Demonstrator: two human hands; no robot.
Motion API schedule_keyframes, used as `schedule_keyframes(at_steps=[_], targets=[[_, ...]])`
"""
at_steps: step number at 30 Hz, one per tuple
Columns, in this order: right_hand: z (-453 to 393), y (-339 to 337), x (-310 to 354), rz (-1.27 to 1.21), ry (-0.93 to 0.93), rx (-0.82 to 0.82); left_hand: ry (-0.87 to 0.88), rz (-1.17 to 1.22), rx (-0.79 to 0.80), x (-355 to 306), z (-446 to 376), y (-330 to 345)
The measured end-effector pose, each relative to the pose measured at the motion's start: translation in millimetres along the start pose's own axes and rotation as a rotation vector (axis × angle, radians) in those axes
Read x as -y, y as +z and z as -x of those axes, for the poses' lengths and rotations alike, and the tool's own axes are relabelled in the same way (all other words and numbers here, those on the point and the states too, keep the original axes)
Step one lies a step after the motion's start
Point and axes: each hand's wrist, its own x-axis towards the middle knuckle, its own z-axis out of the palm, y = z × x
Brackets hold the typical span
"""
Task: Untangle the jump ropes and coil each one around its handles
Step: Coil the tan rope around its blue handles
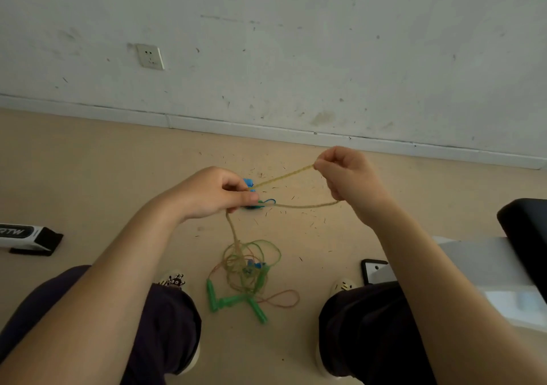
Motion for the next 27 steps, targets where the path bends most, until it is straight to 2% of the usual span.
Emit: schedule_keyframes(at_steps=[2, 3, 6, 9, 11, 15, 20, 24, 27], targets=[[0.6, 2.7, -3.4, 0.287, -0.06, -0.017, -0.043, -0.027, 0.093, 3.0, 3.7, -5.6], [1.1, 5.7, -4.2, 0.309, -0.066, -0.012, -0.069, -0.037, 0.148, 2.8, 5.7, -5.7], [3.2, 10.1, -2.1, 0.025, -0.004, 0.043, -0.066, -0.079, 0.173, -1.1, 4.2, 8.9], [8.3, 16.8, 1.5, -0.296, 0.005, 0.195, 0.024, 0.1, 0.086, -9.6, -0.9, 30.5], [13.5, 26.0, 2.7, -0.358, -0.02, 0.313, 0.08, 0.217, 0.097, -12.6, -4.1, 42.6], [16.8, 38.0, 3.9, -0.398, -0.036, 0.426, 0.06, 0.178, 0.165, -13.6, -5.2, 50.2], [9.6, 29.9, -1.2, -0.328, -0.022, 0.344, 0.06, 0.184, 0.271, -14.0, -2.1, 38.7], [4.5, 18.1, -3.9, -0.049, -0.05, 0.228, 0.06, 0.236, 0.167, -5.5, 0.7, 18.4], [2.8, 11.2, -4.5, 0.047, -0.057, 0.155, 0.053, 0.238, 0.064, 5.7, 5.3, -3.7]])
